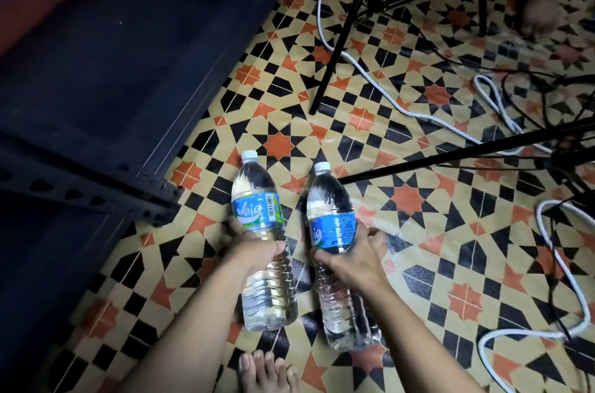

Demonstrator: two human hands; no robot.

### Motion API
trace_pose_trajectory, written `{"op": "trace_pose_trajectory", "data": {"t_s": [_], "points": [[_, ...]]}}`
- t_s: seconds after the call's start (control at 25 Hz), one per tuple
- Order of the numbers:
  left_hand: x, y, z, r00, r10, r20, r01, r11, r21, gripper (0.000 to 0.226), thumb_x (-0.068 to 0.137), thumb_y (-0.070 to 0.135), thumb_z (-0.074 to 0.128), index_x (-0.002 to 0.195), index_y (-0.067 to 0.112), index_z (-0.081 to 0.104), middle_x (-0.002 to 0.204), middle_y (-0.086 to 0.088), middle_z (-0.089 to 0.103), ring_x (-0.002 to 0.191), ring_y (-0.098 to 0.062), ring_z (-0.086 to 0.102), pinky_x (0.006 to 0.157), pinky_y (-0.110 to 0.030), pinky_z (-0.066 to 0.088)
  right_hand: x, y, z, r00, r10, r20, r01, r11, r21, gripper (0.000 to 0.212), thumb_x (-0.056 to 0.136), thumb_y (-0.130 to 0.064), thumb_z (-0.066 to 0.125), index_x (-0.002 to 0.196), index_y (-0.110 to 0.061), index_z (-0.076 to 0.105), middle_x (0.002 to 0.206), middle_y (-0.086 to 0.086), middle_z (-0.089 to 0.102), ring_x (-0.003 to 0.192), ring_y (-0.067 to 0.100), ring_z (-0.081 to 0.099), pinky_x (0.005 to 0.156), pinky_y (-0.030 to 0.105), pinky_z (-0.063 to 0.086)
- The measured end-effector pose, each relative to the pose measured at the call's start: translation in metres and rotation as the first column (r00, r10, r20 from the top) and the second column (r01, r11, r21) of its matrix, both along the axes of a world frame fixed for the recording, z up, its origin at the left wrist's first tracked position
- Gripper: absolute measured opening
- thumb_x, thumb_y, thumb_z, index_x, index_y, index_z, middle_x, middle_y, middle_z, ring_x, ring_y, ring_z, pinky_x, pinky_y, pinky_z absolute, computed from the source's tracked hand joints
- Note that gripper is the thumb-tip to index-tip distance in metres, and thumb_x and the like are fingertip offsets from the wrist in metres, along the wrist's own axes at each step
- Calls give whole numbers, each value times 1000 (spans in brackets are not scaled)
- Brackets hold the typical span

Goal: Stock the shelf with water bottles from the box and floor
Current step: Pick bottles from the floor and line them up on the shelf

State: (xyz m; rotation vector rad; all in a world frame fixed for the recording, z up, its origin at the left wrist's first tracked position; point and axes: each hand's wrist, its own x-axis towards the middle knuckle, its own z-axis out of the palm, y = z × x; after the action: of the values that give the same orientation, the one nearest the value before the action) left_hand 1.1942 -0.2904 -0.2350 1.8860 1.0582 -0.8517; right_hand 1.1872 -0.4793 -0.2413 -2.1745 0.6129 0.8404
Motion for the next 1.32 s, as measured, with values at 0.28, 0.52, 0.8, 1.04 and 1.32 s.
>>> {"op": "trace_pose_trajectory", "data": {"t_s": [0.28, 0.52, 0.8, 1.04, 1.32], "points": [[-8, -24, -2, 985, 122, 121, -128, 991, 42, 131, 71, 49, 83, 155, 18, -13, 157, -21, 16, 144, -36, 28, 115, -44, 29, -27, 32, 11, 973, -6, 229, 78, 949, -306, 112, 73, -51, 74, 155, -11, 9, 134, 18, 51, 121, 35, 52, 99, 40, 44], [-9, -15, -13, 940, 249, 233, -283, 951, 125, 101, 43, 49, 95, 117, 3, 45, 116, -19, 59, 103, -34, 63, 90, -41, 56, -8, 33, -2, 992, -91, 87, 115, 935, -336, 103, 53, -61, 86, 128, -11, 36, 121, 15, 56, 110, 36, 59, 89, 40, 49], [-13, -4, -21, 947, 224, 231, -256, 959, 119, 73, 53, 35, 95, 103, 12, 47, 111, -13, 61, 104, -30, 62, 85, -30, 51, -1, 14, -7, 987, -149, 58, 158, 964, -215, 79, 62, -49, 85, 119, -16, 41, 107, 7, 63, 93, 29, 63, 76, 33, 49], [-65, 1, 5, 953, 144, 265, -214, 942, 259, 75, 52, 35, 94, 106, 9, 50, 105, -15, 68, 102, -36, 62, 79, -37, 56, -20, 16, 3, 953, -296, 59, 301, 948, -102, 70, 61, -44, 88, 113, -19, 46, 88, 0, 63, 75, 22, 62, 70, 32, 51], [-74, 24, 93, 794, 155, 588, -368, 892, 262, 77, 48, 34, 94, 107, 17, 49, 99, 1, 58, 103, -29, 59, 77, -32, 42, -42, 33, 47, 931, -313, 188, 306, 950, 66, 62, 65, -36, 88, 109, -21, 47, 80, -5, 57, 66, 15, 53, 61, 26, 41]]}}
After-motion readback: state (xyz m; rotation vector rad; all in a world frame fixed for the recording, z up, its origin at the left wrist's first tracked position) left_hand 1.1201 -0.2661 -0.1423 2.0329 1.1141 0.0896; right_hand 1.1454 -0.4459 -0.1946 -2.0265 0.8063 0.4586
